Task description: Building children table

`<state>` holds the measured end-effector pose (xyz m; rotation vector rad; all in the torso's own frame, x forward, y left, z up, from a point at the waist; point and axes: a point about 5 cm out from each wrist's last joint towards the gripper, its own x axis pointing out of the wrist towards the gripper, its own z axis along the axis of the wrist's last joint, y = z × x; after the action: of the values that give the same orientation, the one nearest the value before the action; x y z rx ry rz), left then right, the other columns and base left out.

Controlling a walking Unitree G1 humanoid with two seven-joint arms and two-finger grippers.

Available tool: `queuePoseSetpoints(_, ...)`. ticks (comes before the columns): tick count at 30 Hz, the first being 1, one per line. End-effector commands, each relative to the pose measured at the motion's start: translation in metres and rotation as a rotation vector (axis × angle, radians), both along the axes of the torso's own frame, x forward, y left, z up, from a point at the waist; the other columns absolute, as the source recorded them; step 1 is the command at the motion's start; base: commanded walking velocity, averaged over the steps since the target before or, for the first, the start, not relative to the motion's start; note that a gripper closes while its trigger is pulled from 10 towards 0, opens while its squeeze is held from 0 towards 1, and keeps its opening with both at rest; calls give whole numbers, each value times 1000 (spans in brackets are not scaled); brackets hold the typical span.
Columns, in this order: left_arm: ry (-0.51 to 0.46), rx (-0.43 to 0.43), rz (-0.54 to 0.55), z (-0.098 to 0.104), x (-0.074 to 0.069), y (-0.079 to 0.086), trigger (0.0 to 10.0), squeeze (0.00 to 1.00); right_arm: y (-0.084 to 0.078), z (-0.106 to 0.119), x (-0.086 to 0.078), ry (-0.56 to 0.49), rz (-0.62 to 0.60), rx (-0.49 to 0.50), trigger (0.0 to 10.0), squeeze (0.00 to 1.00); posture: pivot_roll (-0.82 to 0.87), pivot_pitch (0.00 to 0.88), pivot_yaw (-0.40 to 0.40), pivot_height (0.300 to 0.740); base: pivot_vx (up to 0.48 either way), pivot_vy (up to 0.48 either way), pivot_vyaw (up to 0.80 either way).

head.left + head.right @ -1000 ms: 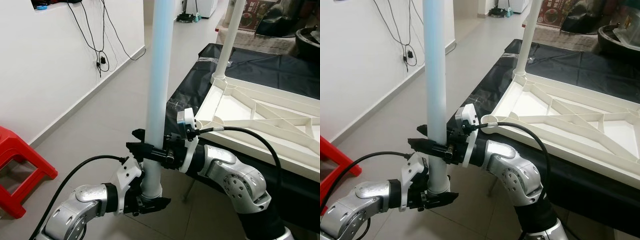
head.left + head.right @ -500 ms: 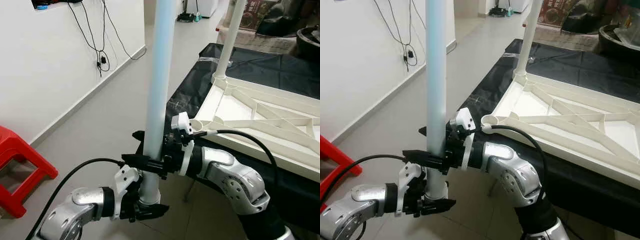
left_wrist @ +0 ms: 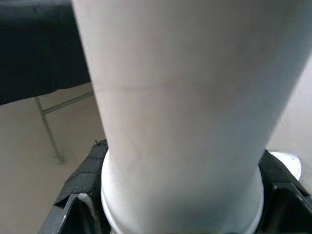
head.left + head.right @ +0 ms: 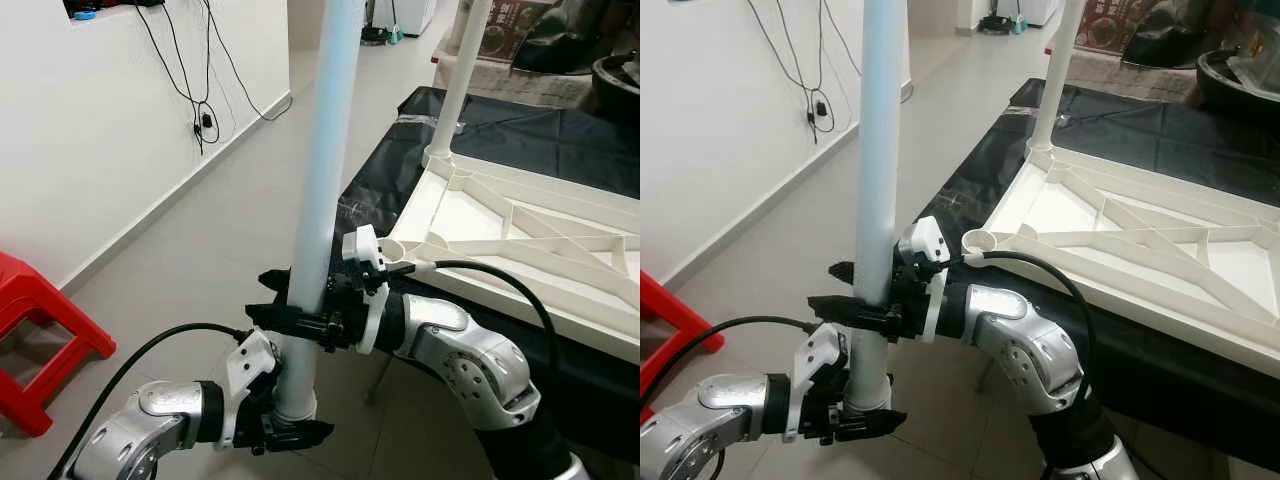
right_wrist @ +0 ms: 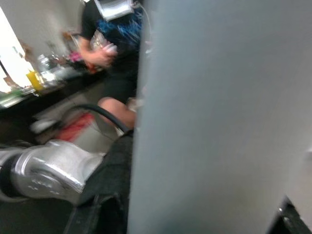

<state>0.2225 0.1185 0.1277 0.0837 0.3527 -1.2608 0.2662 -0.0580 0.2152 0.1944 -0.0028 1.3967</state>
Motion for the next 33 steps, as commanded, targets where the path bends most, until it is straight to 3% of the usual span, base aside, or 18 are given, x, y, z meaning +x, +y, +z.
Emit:
queuePoseSetpoints(1,15,4,-39,-2,-5,-1,10000,0,1,0,-3,-13,7,-7,0,0,97,111,-10,740,0,0,0)
queuePoseSetpoints(10,44,24,-20,-4,-3,1,10000,0,1,0,-4,-4,6,1,0,0,98,111,-11,740,0,0,0)
queuePoseSetpoints(11,48,23,-24,-4,-4,1,10000,263,1,0,-3,-5,4,1,0,0,98,111,-11,740,0,0,0)
queuePoseSetpoints(13,51,22,-27,-4,-4,1,10000,263,1,0,-3,-7,2,1,0,0,98,111,-11,740,0,0,0)
queuePoseSetpoints(14,56,9,-18,-4,-3,1,10000,1000,1,0,-2,-5,1,3,0,0,98,108,-10,740,0,0,0)
queuePoseSetpoints(23,48,17,-30,-4,-6,1,10000,1000,0,2,-1,-5,-8,13,0,0,97,99,-8,740,0,0,0)
queuePoseSetpoints(24,46,26,-32,-6,-7,2,10000,0,-1,3,1,-7,-16,17,0,0,97,97,-8,740,0,0,0)
queuePoseSetpoints(27,45,32,-31,-6,-8,2,10000,0,-2,4,2,-9,-21,20,0,0,97,97,-8,740,0,0,0)
queuePoseSetpoints(33,61,74,19,-18,-14,12,10000,0,-20,19,24,-51,-133,51,0,0,101,75,-9,740,0,0,0)
